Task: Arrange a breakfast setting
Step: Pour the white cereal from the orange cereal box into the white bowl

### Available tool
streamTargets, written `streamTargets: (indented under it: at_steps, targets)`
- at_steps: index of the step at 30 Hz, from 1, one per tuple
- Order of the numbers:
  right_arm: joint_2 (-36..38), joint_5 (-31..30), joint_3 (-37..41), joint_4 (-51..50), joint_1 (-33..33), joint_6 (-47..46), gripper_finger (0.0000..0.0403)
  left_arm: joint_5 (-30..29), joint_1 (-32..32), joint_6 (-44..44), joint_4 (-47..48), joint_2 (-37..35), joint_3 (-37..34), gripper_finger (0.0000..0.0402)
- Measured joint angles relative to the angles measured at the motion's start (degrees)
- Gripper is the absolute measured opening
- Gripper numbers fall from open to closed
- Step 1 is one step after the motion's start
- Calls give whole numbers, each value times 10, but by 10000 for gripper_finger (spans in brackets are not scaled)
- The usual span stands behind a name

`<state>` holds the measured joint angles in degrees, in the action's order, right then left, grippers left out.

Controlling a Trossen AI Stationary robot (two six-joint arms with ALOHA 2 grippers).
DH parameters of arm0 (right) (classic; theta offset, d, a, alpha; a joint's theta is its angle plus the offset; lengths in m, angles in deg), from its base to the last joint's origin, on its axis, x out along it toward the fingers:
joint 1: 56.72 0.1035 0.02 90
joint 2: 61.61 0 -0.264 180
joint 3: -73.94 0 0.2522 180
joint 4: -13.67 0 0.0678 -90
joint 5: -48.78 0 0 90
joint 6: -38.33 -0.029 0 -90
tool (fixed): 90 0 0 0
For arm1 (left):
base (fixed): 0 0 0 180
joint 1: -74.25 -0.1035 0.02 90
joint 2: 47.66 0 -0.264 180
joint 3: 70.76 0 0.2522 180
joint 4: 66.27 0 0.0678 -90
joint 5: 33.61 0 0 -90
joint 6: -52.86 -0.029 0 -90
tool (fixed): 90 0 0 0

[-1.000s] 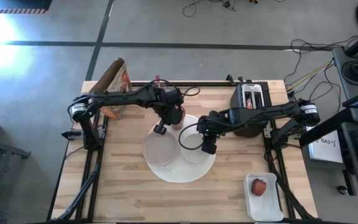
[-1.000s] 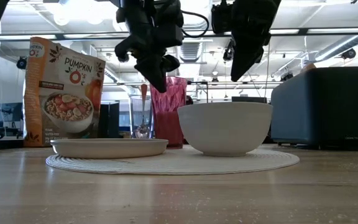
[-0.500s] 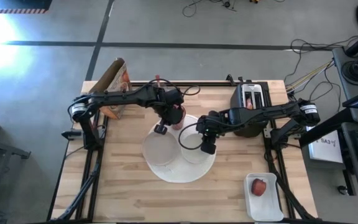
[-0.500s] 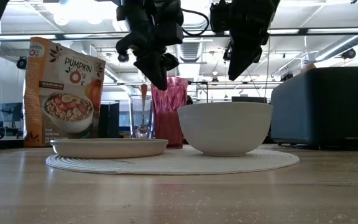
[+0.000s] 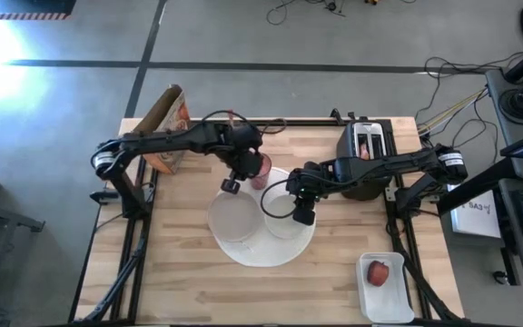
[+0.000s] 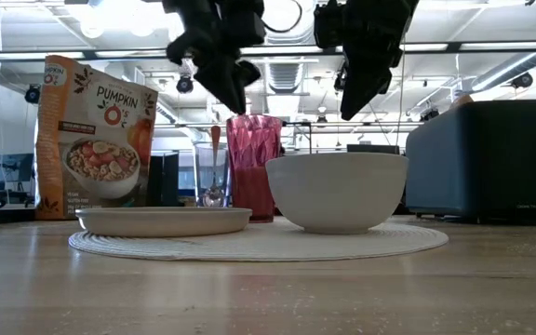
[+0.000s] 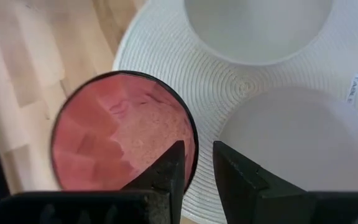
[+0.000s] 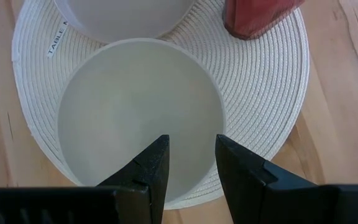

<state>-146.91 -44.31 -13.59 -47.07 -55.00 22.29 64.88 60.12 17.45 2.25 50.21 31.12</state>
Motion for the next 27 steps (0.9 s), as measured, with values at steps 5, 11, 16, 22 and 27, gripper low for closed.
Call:
streamTargets:
  at_steps: [5, 11, 16, 22, 27]
  targets:
    - [0, 0, 0, 1, 0, 0, 121, 6, 0, 34, 17, -41, 0, 66]
    - [0, 0, 0, 9, 0, 0, 121, 5, 0, 70, 81, -106, -5, 66]
    - [0, 0, 0, 11, 0, 0, 121, -37, 0, 125, 121, -174, -19, 66]
    - [0, 0, 0, 15, 0, 0, 121, -56, 0, 225, 121, -270, -110, 66]
    - [0, 0, 0, 15, 0, 0, 121, -94, 17, 324, 62, -352, -249, 66]
